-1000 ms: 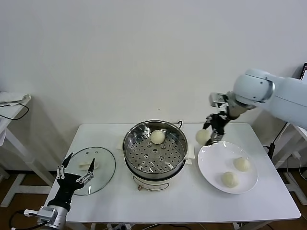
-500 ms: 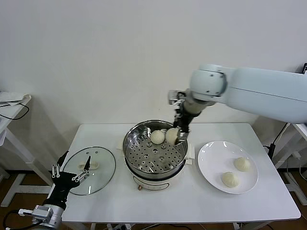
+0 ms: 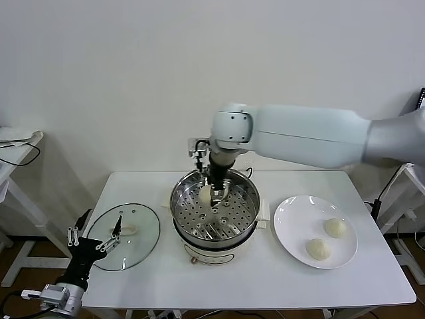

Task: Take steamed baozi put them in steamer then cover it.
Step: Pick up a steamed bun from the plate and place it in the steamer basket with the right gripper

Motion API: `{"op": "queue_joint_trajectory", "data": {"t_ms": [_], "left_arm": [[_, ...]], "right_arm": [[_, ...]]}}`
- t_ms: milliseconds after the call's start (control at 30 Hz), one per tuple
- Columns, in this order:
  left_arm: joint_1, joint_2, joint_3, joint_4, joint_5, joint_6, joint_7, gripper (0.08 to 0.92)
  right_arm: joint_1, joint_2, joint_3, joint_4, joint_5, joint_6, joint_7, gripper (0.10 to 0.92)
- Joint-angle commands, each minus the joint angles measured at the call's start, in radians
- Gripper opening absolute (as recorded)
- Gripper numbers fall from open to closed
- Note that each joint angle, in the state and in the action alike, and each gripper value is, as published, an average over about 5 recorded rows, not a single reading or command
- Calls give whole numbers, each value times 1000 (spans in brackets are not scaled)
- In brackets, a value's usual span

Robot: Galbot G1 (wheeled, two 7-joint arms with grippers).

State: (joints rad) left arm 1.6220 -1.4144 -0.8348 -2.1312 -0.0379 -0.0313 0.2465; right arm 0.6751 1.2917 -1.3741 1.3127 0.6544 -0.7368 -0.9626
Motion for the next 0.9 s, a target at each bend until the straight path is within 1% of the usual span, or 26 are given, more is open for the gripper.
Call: {"op": "queue_joint_trajectory", "data": {"t_ms": [33, 333, 733, 833, 900], "left_arm": [[2, 1, -7, 3, -3, -2, 2, 823], [2, 1, -14, 4, -11, -2, 4, 823], [6, 2, -19, 2, -19, -6, 7, 823], [9, 1, -20, -1, -19, -6, 8, 823], [10, 0, -21, -2, -19, -6, 8, 823]], "right_arm": [[-97, 135, 27, -169, -66, -13, -13, 687], [-142, 185, 32, -231, -113, 3, -35, 687], [-167, 200, 35, -241, -126, 3, -36, 688], [-171, 199, 35, -237, -130, 4, -40, 708], [-171, 193, 35, -230, -132, 5, -45, 747]]}}
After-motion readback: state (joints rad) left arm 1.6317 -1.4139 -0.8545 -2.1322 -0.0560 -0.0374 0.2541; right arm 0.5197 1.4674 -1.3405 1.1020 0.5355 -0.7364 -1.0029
